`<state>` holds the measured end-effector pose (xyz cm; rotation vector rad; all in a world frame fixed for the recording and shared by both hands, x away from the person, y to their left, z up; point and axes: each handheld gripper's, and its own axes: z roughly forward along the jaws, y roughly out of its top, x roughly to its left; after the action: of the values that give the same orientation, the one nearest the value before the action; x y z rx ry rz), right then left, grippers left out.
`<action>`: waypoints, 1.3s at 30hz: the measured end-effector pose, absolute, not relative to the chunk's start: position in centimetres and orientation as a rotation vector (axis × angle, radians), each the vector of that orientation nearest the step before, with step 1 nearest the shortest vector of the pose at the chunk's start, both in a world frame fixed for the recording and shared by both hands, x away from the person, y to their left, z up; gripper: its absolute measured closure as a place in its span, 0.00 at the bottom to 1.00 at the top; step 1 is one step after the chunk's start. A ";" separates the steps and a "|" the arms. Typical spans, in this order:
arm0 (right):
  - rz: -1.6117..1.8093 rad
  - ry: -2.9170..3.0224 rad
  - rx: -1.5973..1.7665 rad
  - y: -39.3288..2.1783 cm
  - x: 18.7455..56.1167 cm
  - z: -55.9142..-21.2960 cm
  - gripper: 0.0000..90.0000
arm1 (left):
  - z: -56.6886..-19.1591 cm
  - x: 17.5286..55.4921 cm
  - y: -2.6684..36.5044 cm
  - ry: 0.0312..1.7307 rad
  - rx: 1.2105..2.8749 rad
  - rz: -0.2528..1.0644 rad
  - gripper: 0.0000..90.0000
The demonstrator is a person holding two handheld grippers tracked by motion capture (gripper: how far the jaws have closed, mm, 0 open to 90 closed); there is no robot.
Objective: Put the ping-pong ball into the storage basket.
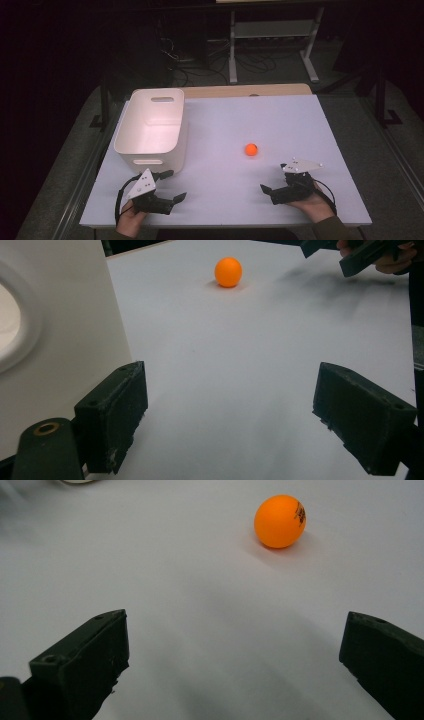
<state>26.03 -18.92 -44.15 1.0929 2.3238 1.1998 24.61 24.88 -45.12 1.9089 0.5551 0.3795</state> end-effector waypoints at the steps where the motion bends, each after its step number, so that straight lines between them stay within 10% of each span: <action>1: 1.201 2.324 1.094 -18.9 26.0 -44.2 0.00 | -45.1 24.6 24.9 0.555 1.908 0.380 0.16; 39: 1.183 2.328 1.075 -18.4 26.4 -43.7 0.00 | -45.1 24.5 24.8 0.551 1.909 0.394 0.16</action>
<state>26.41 -18.44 -43.67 1.0754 2.3284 1.1825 24.52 24.78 -45.14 1.9085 0.5507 0.3938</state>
